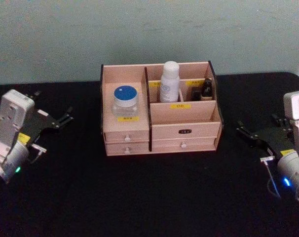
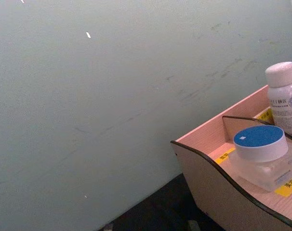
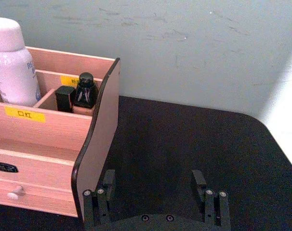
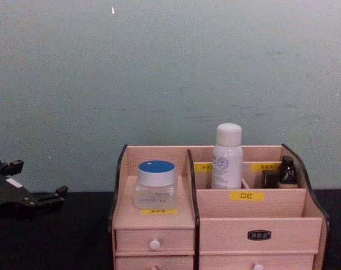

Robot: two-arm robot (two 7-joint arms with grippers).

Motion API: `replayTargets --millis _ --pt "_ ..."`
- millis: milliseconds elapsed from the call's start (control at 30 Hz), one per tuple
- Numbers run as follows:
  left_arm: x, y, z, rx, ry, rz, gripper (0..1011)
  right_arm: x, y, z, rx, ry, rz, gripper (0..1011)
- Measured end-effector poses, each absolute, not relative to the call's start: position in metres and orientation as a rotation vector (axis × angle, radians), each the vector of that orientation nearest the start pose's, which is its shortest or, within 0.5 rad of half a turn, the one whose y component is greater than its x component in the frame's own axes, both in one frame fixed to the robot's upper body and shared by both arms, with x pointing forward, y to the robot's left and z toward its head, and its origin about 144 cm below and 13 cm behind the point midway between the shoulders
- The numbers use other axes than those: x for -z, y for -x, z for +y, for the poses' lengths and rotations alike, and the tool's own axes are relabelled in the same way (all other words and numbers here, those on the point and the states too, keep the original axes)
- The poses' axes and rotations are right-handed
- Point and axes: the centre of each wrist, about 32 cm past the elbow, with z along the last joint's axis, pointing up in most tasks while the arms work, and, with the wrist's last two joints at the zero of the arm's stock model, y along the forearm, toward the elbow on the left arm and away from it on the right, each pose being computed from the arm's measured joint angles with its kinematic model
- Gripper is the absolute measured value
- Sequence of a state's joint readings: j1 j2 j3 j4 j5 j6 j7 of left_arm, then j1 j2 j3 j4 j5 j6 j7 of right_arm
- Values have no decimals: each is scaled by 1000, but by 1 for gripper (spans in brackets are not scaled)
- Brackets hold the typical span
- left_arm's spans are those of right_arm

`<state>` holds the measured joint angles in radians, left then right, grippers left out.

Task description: Pick up the facial cleanser and watermelon frost from the table and place them into the tiered storage box.

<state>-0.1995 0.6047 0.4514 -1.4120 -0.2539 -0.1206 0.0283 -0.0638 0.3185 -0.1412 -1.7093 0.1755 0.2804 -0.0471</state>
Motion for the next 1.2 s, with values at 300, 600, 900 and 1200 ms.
replayTargets --millis 300,600,900,1200 --pt "-1140 -489 310 -1248 -304 -285 1001 -1162 -437 -264 1451 305 62 1000" --pt "-1140 -489 310 -1248 -304 -285 1001 -1162 -436 -263 1452 302 58 1000" --pt "-1140 -489 310 -1248 -304 -285 1001 -1163 -436 -263 1451 301 57 1000" --pt "-1140 -489 310 -1248 -304 -285 1001 -1163 -436 -263 1452 299 56 1000"
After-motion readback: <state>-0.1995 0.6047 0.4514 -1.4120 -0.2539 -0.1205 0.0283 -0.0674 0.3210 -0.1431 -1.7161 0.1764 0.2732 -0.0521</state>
